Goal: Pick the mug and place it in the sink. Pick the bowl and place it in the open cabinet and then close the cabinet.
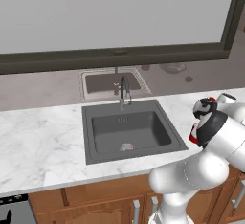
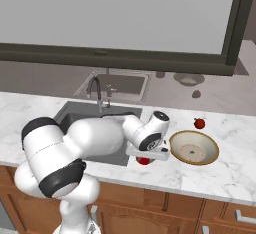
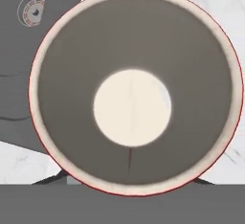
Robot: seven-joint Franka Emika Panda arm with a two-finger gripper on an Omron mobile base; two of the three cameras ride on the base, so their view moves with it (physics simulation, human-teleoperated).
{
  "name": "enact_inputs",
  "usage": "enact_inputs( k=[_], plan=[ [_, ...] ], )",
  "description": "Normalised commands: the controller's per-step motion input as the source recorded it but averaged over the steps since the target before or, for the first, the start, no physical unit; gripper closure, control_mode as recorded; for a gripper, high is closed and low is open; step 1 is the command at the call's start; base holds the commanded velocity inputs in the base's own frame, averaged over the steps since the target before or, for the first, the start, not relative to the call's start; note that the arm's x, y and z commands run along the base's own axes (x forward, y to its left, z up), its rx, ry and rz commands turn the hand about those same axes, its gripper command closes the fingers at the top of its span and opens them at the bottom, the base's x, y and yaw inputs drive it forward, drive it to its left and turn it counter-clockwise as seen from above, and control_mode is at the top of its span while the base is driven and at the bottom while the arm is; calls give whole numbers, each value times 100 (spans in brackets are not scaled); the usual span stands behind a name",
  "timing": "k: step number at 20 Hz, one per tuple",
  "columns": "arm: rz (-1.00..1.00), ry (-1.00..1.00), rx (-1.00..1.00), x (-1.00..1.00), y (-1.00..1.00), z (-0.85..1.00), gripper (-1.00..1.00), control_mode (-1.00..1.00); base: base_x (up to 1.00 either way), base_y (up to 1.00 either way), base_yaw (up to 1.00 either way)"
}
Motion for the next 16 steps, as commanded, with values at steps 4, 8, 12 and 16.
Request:
enact_inputs(
  k=[4, 8, 12, 16],
  plan=[
    [0, 0, 6, 0, 26, -20, 100, -100, 0, 0, 0],
    [0, 0, 7, 0, 51, -15, 100, -100, 0, 0, 0],
    [0, 0, 2, -12, 53, 7, 100, -100, 0, 0, 0],
    [0, 2, -1, -29, 34, 92, 100, -100, 0, 0, 0]
  ],
)
